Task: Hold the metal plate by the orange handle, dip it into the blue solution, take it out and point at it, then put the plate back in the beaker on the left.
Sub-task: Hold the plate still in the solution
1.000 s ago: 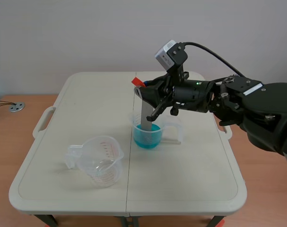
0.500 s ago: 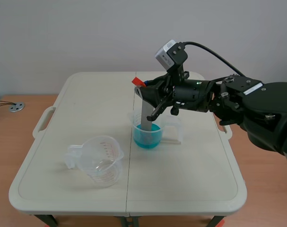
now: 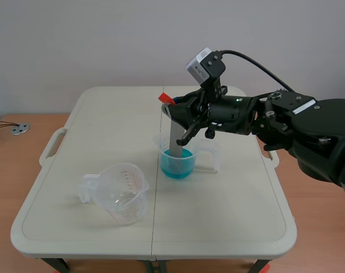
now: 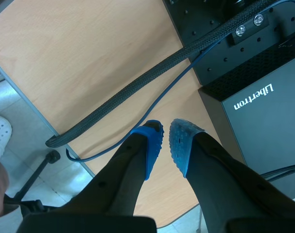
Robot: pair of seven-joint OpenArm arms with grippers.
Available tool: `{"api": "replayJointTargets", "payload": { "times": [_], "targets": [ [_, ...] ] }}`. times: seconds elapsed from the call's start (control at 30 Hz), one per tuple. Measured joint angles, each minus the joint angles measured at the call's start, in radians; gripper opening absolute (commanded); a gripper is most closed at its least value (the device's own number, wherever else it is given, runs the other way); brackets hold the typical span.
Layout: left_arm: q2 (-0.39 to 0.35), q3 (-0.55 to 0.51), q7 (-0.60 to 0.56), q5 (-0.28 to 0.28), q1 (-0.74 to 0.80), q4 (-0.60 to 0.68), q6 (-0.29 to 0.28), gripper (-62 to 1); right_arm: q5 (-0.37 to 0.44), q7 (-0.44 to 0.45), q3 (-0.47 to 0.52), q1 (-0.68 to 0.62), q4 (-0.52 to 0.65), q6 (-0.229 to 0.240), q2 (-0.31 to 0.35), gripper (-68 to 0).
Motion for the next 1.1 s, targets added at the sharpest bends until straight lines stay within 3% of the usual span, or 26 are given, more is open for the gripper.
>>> {"api": "replayJointTargets", "payload": {
  "times": [0.97, 1.1],
  "targets": [
    [0.000, 0.000, 0.000, 0.000, 0.000, 0.000, 0.000, -51.5, -0.008, 0.007, 0.000, 0.000, 0.000, 0.001, 0.001, -66.2],
    [0.000, 0.000, 0.000, 0.000, 0.000, 0.000, 0.000, -51.5, -0.023, 0.036, 0.000, 0.000, 0.000, 0.026, 0.010, -66.2]
  ]
}}
